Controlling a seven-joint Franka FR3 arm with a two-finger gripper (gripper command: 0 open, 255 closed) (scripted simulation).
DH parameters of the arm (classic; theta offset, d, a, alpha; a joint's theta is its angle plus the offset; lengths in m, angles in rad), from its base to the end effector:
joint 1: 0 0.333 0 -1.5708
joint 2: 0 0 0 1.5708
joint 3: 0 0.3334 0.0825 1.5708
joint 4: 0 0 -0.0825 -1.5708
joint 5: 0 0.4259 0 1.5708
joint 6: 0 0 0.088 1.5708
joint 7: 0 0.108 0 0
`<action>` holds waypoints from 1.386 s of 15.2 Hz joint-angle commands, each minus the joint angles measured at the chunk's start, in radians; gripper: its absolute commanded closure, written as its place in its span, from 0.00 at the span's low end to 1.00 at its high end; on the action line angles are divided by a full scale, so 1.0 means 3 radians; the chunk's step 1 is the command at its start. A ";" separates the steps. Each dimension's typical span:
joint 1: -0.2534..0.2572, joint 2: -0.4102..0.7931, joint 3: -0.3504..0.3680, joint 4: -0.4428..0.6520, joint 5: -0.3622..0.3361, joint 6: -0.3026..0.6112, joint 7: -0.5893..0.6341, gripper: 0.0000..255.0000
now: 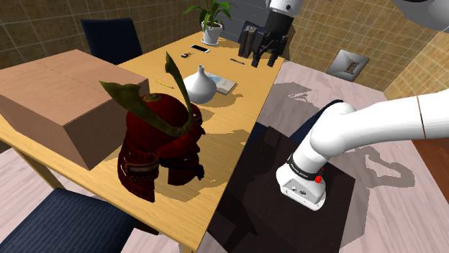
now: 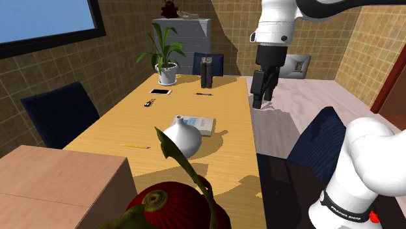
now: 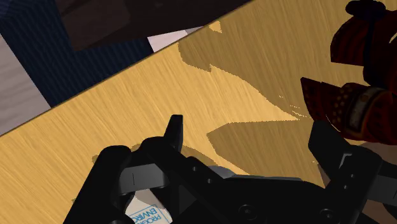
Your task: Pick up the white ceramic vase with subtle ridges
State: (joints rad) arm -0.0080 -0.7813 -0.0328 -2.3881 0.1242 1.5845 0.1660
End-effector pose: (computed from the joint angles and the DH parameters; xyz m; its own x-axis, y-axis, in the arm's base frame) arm 0.3381 -0.0032 0.5860 0.9796 -0.1953 -0.0466 -0.2001 -0.9696 -0.1409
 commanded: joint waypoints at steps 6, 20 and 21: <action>-0.0010 0.0608 0.0031 0.0182 -0.0018 0.0443 0.0011 0.00; -0.0044 0.2388 0.0061 0.1268 -0.0119 0.1186 0.0112 0.00; -0.0046 0.2517 0.0059 0.1377 -0.0128 0.1209 0.0123 0.00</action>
State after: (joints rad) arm -0.0224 -0.0677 -0.0164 -2.0066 0.0881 1.9357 0.1972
